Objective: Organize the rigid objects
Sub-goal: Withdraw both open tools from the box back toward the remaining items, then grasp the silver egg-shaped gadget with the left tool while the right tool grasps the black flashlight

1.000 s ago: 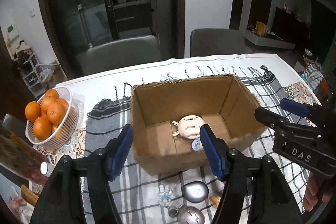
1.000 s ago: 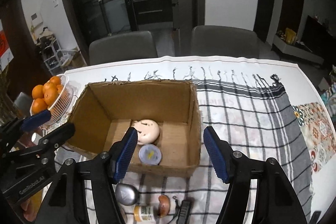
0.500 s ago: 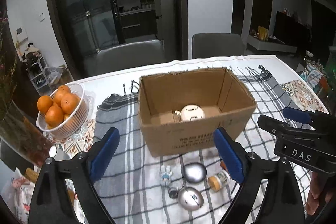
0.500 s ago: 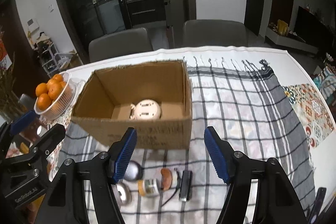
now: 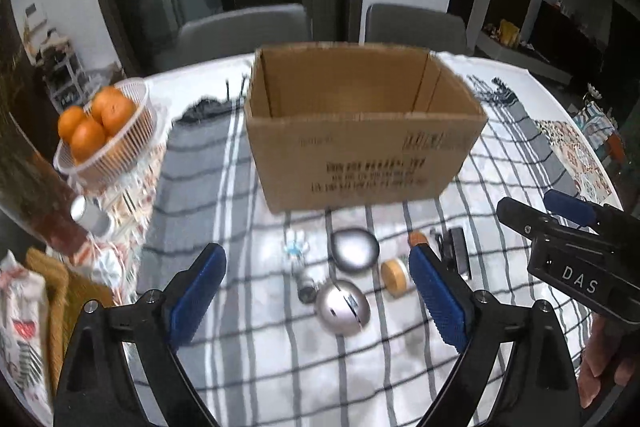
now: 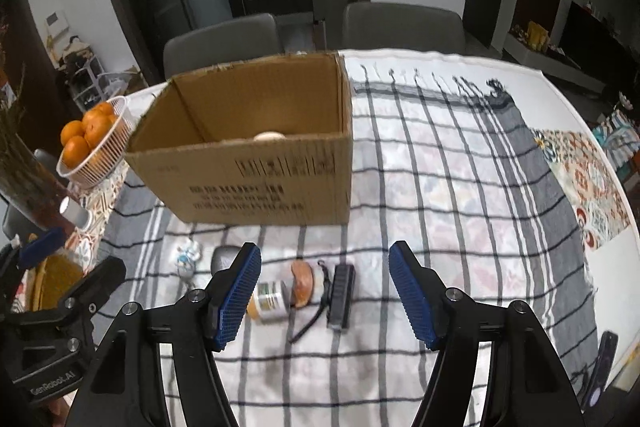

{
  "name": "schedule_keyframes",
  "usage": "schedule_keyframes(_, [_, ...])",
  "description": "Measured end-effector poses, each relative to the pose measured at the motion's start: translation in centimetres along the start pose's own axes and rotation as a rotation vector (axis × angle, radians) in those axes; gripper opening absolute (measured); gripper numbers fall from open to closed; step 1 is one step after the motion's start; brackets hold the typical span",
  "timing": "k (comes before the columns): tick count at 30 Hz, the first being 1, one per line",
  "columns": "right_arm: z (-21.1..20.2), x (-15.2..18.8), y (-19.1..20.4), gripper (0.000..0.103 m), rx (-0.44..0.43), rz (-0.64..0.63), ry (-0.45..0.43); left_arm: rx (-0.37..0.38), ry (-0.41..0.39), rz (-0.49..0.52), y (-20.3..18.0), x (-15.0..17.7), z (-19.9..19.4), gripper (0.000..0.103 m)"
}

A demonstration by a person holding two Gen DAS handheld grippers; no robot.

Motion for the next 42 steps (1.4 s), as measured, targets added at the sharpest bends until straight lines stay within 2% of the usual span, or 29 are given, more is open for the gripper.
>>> schedule_keyframes(17, [4.8, 3.9, -0.6, 0.068, -0.050, 0.081, 0.159, -0.051, 0.227, -0.043, 0.5, 3.5, 5.2, 0.092])
schedule_keyframes(23, [7.1, 4.7, -1.1, 0.068, -0.066, 0.118, 0.219, -0.077, 0.303, -0.057, 0.4, 5.0, 7.5, 0.084])
schedule_keyframes(29, [8.7, 5.2, -1.7, 0.067, -0.068, 0.150, 0.250, -0.079, 0.338, -0.102, 0.5, 5.3, 8.9, 0.081])
schedule_keyframes(38, [10.0, 5.5, -2.3, 0.066, -0.080, 0.209, 0.242, -0.081, 0.372, -0.189, 0.4, 5.7, 10.3, 0.076])
schedule_keyframes(42, [10.7, 5.7, -2.7, 0.059, -0.091, 0.236, 0.254, -0.080, 0.391, -0.212, 0.0, 6.0, 11.1, 0.073])
Point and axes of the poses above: each gripper's, at about its wrist camera, not at the fingertips, and z roughly the way its jaws point, y to its left, x to its underside, the point moved 3 cm from there along z, roughly the way its jaws point, and after that the axes turned 11 degrees about -z, right-handed, at the moved point
